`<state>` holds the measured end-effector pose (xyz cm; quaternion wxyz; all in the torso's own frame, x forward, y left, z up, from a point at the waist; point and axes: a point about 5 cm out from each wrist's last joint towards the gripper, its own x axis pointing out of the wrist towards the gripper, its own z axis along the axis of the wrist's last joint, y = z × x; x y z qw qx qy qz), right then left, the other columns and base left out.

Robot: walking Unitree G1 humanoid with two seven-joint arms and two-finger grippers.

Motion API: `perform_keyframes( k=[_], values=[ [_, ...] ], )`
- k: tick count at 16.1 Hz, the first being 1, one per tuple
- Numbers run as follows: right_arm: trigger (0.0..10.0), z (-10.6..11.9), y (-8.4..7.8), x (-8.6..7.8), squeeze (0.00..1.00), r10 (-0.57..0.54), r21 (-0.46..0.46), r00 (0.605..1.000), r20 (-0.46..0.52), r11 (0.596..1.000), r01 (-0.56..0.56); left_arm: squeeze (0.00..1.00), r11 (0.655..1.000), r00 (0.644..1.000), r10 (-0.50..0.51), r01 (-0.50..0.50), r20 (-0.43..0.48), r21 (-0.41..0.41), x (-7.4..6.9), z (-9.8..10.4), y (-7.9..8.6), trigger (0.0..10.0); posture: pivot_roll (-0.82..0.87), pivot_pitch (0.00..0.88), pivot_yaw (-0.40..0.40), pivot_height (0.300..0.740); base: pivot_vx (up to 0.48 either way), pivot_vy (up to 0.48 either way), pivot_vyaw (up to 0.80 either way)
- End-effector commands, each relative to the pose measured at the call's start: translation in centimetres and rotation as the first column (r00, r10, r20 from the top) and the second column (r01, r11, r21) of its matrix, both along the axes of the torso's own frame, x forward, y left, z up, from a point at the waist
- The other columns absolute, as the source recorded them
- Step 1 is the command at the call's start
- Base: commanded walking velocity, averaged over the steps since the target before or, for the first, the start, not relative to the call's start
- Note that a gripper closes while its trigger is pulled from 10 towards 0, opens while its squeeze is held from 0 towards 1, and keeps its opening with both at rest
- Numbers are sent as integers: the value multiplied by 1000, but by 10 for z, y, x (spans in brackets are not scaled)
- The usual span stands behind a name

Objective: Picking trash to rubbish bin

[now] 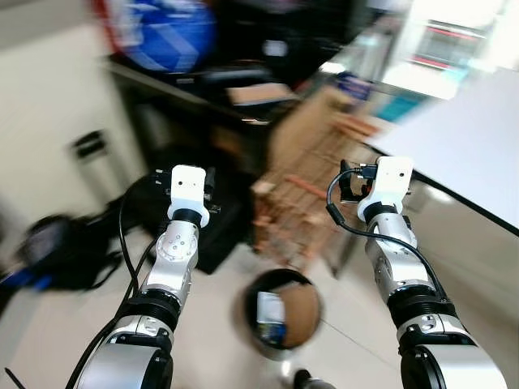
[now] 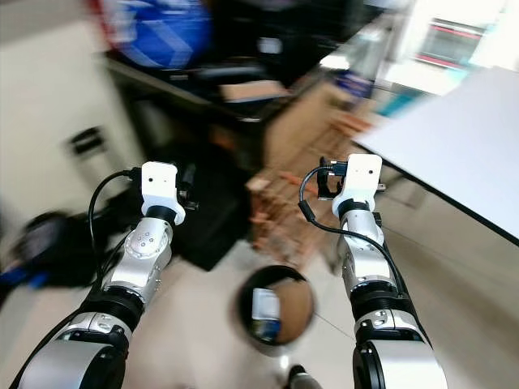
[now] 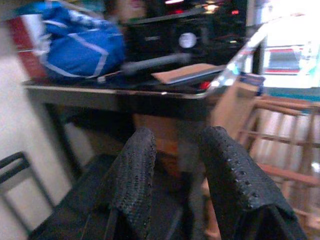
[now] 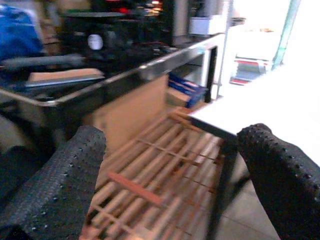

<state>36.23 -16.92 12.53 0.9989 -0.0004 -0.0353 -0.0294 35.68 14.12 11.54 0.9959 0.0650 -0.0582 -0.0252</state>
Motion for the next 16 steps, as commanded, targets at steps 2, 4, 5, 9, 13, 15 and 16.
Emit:
perform_keyframes(
  k=[2, 4, 5, 9, 13, 15, 16],
  values=[
    [10000, -2, 3, 1, 0, 7, 12, 1000, -17, 1000, -7, 0, 1000, 1000, -3, 3, 3, -3, 0, 0, -1, 10000, -63, 42, 41, 740, 0, 0, -800],
    [10000, -4, 2, 0, 0, 7, 12, 1000, -23, 1000, -7, 0, 1000, 1000, -3, 3, 1, -3, -1, -1, 0, 10000, -62, 44, 42, 740, 0, 0, -794],
    [10000, -5, 3, -1, 0, 11, 11, 1000, -27, 1000, -10, 0, 1000, 1000, -3, 3, 2, -2, -1, -1, 0, 10000, -60, 45, 42, 740, 0, 0, -788],
    [10000, -7, 6, -2, 0, 23, 8, 999, -34, 1000, -22, 0, 1000, 1000, -2, 2, 0, -3, -2, -2, 0, 10000, -59, 46, 40, 740, 0, 0, -791],
    [10000, -7, 9, -1, 0, 36, 6, 999, -37, 999, -36, 0, 1000, 1000, 5, -5, 1, -6, -3, -3, 1, 10000, -56, 36, 40, 740, 0, 0, -791],
    [10000, -7, 11, 0, 0, 38, 6, 999, -37, 999, -37, 0, 1000, 1000, 2, -2, 3, -5, -2, -1, 1, 10000, -60, 29, 44, 740, 0, 0, -794],
    [10000, -6, 11, 0, 0, 38, 7, 999, -37, 999, -37, 0, 1000, 1000, 0, 0, 3, -4, -1, -1, 1, 10000, -61, 32, 45, 740, 0, 0, -788]
  ],
)
